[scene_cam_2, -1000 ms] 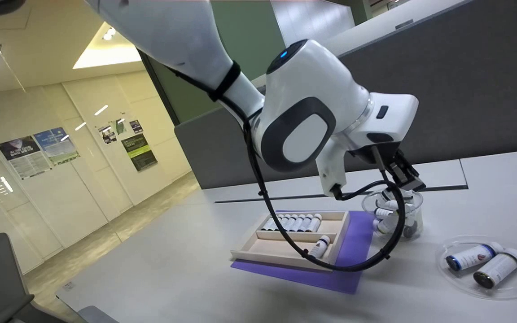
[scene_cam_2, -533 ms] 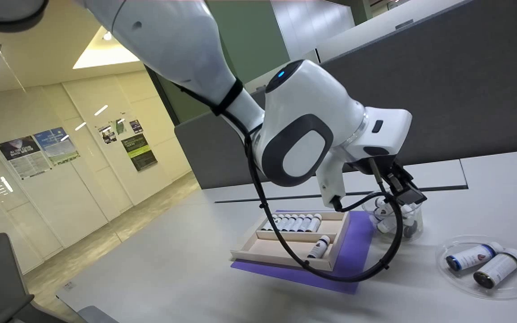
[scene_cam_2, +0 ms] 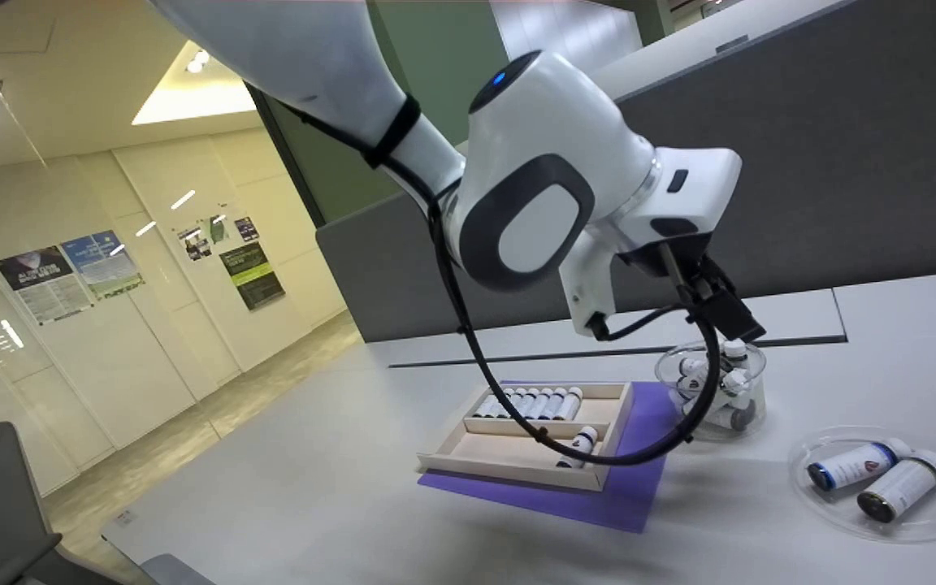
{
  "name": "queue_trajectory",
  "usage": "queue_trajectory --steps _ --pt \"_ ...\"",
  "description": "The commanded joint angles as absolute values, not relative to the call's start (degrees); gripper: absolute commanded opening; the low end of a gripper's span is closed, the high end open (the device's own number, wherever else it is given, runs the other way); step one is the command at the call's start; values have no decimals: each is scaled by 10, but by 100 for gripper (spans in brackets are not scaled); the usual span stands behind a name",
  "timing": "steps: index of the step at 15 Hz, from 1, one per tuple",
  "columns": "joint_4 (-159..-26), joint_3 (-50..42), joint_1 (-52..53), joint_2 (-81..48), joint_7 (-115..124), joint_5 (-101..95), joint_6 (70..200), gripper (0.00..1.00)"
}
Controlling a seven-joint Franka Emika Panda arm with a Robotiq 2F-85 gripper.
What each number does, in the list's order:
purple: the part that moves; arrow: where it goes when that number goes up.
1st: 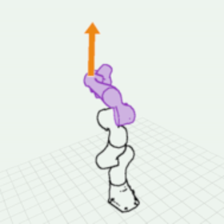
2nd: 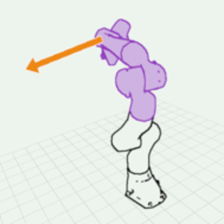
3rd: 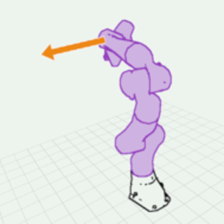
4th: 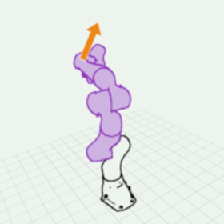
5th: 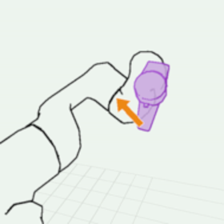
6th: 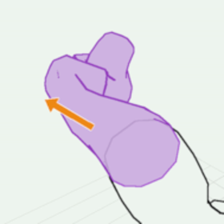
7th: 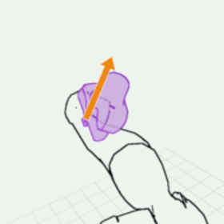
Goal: Pick up the bottle from the table and place it inside the clear bowl on the right
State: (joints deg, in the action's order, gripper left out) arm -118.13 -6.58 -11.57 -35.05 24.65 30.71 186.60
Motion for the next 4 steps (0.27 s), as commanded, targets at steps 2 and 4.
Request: queue_trajectory --steps 2,4 --pt "-1198 -59 -127 -313 236 302 1832 100" --pt "-1211 -56 -132 -296 231 302 1824 100"
